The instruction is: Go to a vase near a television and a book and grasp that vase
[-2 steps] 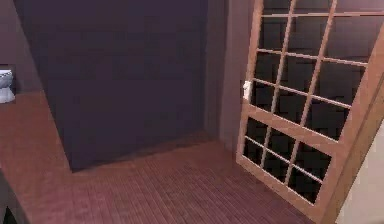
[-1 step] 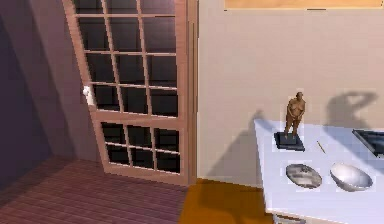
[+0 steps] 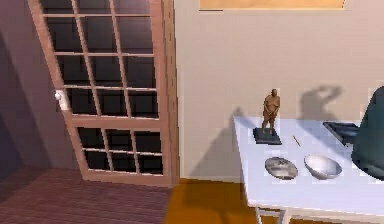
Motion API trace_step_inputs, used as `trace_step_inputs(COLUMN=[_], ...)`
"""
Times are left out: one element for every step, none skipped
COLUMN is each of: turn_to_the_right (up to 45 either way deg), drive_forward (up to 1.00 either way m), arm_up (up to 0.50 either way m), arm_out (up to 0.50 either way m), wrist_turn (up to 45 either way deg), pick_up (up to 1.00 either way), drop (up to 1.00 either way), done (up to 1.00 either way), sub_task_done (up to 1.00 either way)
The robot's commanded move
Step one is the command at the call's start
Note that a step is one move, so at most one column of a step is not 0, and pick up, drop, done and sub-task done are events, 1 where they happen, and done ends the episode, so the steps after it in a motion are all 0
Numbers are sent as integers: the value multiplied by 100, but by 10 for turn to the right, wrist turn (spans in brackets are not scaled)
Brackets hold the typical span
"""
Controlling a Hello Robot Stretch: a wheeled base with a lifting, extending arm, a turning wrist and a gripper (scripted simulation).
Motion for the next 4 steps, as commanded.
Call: trace_step_inputs(turn_to_the_right=[0,-450,-390,0], drive_forward=[25,0,0,90], arm_up=[0,0,0,0], arm_out=[0,0,0,0], wrist_turn=[0,0,0,0], pick_up=[0,0,0,0], drop=[0,0,0,0], done=[0,0,0,0], sub_task_done=[0,0,0,0])
